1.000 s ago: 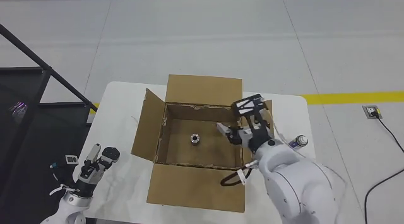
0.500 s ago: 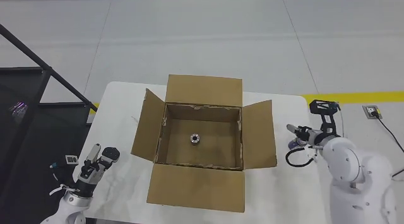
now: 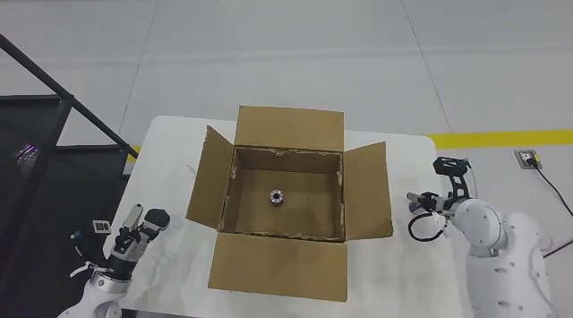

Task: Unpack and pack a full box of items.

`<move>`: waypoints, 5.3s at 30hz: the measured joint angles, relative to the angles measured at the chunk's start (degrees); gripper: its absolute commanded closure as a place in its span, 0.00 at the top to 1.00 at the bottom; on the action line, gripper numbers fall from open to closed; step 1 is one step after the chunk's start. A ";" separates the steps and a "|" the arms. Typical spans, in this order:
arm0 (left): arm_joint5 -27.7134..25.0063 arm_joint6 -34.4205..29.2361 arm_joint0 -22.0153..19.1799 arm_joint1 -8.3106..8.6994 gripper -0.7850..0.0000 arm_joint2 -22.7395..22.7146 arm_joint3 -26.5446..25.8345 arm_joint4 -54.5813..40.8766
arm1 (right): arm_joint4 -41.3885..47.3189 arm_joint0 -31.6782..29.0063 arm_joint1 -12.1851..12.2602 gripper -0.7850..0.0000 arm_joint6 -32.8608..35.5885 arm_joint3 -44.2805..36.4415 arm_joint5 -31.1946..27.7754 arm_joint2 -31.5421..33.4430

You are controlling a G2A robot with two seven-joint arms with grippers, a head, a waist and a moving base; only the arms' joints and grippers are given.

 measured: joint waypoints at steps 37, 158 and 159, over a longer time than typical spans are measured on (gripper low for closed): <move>0.00 0.00 0.00 0.00 1.00 0.00 0.00 0.00 | 4.41 -13.45 0.72 0.00 -11.45 -47.90 4.48 -23.06; 8.93 2.49 -9.22 -0.73 1.00 18.35 -9.51 18.29 | 59.49 8.80 1.74 1.00 3.14 -0.22 -6.39 -29.91; 8.80 2.47 -8.95 -0.68 1.00 18.07 -9.90 18.19 | 58.37 8.85 1.74 1.00 2.28 -0.05 -6.05 -30.50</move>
